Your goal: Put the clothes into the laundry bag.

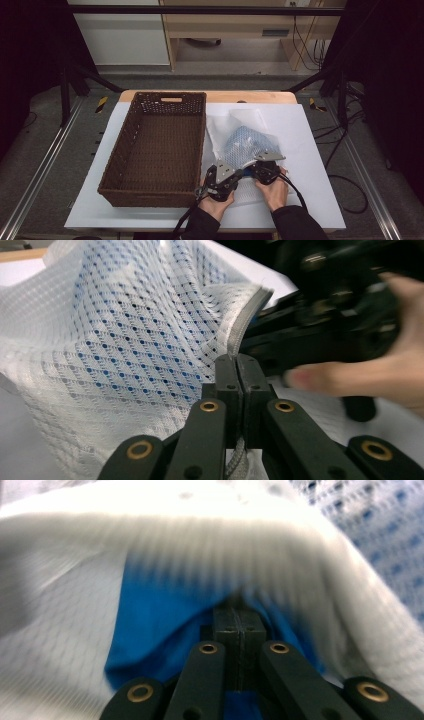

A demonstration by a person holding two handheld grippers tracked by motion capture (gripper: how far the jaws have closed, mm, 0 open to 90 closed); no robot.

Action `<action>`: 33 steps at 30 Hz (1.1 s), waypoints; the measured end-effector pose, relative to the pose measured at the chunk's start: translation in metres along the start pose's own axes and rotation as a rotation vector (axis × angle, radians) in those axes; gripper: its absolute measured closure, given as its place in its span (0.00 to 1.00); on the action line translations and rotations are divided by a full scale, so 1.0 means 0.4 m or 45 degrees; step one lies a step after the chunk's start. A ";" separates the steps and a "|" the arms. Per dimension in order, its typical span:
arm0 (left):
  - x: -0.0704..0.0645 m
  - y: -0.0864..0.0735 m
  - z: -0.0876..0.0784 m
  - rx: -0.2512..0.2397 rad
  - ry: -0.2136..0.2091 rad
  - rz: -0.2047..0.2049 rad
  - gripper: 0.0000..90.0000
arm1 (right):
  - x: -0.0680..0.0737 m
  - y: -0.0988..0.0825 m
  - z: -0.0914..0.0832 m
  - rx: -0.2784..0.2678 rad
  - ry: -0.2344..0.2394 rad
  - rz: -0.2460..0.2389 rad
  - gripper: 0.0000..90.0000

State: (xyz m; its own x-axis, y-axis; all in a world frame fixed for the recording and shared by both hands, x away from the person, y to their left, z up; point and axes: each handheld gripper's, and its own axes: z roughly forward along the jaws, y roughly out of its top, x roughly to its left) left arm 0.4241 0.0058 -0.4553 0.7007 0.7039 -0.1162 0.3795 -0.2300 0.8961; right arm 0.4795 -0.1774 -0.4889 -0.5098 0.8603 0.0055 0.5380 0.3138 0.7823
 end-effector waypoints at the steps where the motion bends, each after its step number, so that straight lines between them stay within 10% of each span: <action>1: 0.000 0.003 -0.004 0.000 -0.004 0.006 0.99 | 0.000 0.004 0.006 0.002 -0.015 -0.008 1.00; 11: -0.004 -0.005 -0.003 0.004 -0.027 -0.007 0.99 | -0.002 0.050 0.065 -0.003 -0.179 -0.026 1.00; 17: 0.002 -0.012 0.010 0.031 -0.035 -0.020 0.99 | -0.019 0.053 0.065 -0.009 -0.114 0.011 0.98; 26: 0.011 -0.024 0.017 0.072 -0.015 -0.007 0.99 | -0.019 0.003 -0.081 0.016 0.119 0.057 0.72; 33: 0.009 -0.036 0.032 0.138 0.011 0.032 0.99 | -0.071 -0.060 -0.185 -0.135 0.089 0.111 0.66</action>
State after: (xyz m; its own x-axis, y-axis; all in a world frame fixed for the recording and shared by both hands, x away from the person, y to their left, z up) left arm 0.4287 0.0031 -0.4742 0.7056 0.7029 -0.0901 0.4254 -0.3185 0.8471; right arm 0.4313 -0.2389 -0.4619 -0.5114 0.8514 0.1166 0.5103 0.1917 0.8383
